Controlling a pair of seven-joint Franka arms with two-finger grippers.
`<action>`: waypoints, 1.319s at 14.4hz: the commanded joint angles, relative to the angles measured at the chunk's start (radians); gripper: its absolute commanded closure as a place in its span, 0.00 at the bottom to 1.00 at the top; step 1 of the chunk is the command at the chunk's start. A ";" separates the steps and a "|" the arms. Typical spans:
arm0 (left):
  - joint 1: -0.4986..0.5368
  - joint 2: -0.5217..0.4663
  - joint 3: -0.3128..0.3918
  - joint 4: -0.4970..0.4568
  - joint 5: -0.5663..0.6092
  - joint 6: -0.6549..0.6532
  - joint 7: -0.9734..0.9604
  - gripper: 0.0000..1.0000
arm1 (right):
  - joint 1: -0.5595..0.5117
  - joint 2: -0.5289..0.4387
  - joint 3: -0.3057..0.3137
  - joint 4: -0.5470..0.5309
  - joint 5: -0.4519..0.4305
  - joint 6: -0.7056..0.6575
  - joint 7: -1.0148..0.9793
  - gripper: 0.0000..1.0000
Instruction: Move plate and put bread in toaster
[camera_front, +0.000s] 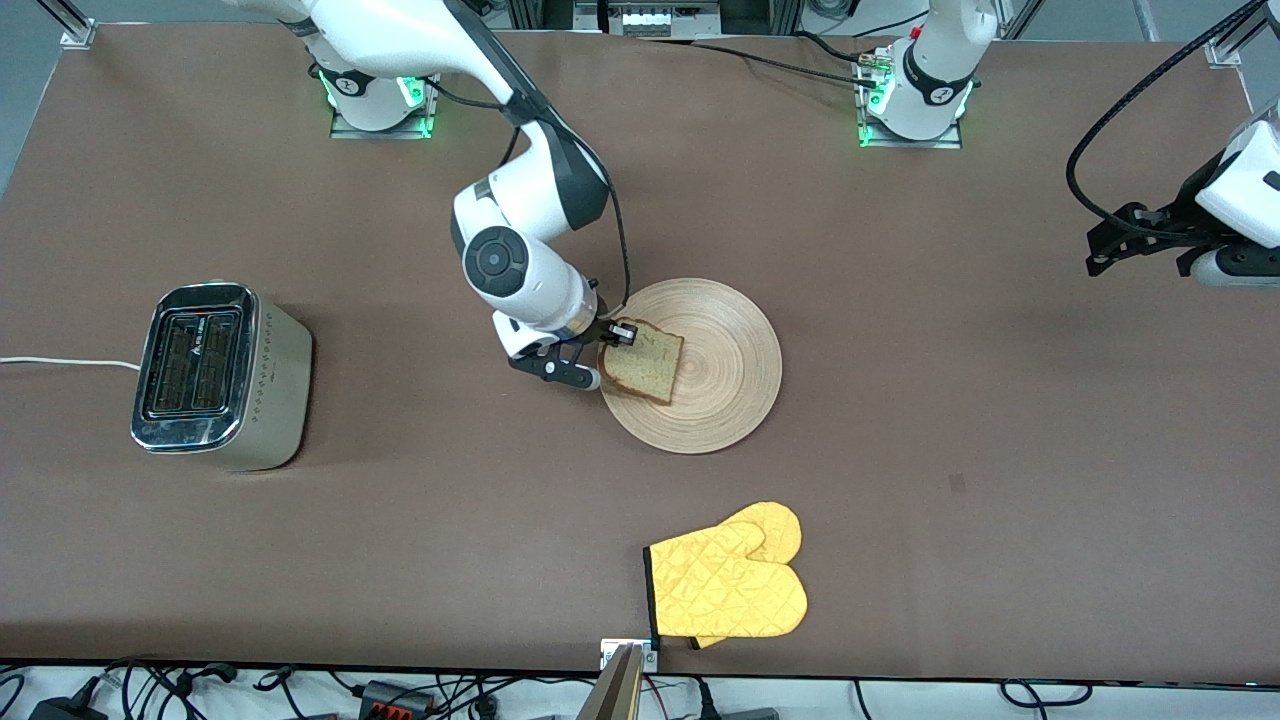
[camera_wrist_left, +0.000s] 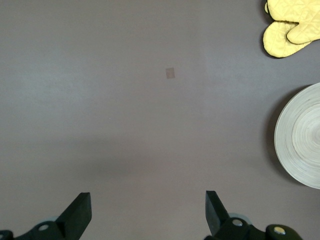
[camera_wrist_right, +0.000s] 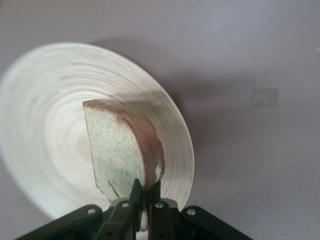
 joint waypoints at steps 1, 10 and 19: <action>-0.006 0.007 0.005 0.022 -0.013 -0.022 -0.010 0.00 | -0.002 -0.051 -0.062 0.078 -0.027 -0.141 0.008 1.00; -0.014 0.024 -0.002 0.051 -0.012 -0.021 -0.010 0.00 | -0.183 -0.124 -0.199 0.085 -0.176 -0.415 -0.446 1.00; -0.014 0.026 -0.002 0.056 -0.013 -0.021 -0.014 0.00 | -0.208 -0.210 -0.318 0.088 -0.602 -0.573 -0.673 1.00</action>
